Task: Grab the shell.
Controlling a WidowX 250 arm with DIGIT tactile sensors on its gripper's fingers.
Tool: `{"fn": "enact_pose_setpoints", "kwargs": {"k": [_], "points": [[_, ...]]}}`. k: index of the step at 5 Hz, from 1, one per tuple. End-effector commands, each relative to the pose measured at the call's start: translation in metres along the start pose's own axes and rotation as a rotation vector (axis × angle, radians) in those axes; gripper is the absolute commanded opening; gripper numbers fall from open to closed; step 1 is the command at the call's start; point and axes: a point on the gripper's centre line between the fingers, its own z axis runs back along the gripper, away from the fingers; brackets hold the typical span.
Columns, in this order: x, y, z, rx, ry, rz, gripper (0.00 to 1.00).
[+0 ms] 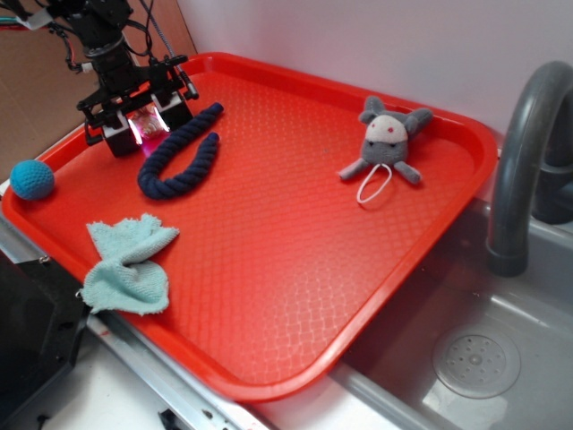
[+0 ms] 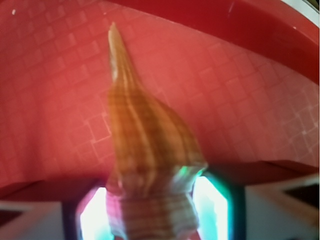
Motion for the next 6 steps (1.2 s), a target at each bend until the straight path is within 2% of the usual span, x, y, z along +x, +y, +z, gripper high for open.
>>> {"fn": "enact_pose_setpoints", "kwargs": {"k": [1,2,3,4,5,6], "points": [[-0.005,0.007,0.025,0.005,-0.067,-0.039,0.00],[-0.023,-0.005,0.073,-0.004,-0.108,-0.193,0.00],[-0.053,-0.015,0.120,-0.024,-0.053,-0.440,0.00],[-0.093,-0.020,0.155,-0.082,0.048,-0.679,0.00],[-0.131,-0.013,0.187,-0.112,0.079,-0.927,0.00],[-0.147,-0.005,0.194,-0.128,0.016,-0.968,0.00]]}}
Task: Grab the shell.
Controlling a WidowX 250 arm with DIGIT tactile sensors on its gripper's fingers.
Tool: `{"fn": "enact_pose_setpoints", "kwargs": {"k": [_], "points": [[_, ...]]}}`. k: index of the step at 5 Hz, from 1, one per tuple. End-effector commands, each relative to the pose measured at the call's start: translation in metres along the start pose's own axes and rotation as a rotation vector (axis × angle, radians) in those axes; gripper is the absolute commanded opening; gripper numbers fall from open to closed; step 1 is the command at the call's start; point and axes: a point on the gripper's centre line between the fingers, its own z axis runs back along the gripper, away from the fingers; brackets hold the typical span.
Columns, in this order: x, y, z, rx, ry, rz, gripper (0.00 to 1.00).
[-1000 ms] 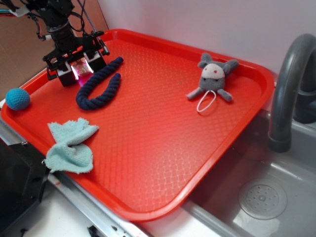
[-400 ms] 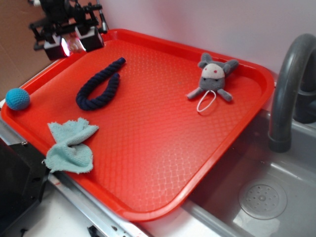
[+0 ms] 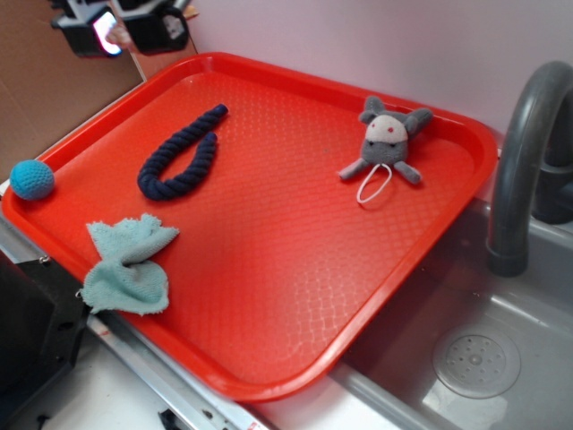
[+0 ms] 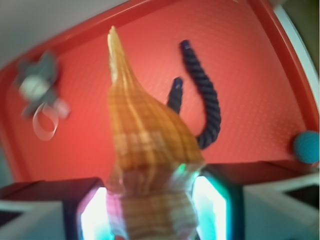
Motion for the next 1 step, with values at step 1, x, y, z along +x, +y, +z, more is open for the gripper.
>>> {"fn": "enact_pose_setpoints", "kwargs": {"k": [1], "points": [[-0.0122,0.0145,0.0129,0.069,-0.072,0.044,0.00]]}}
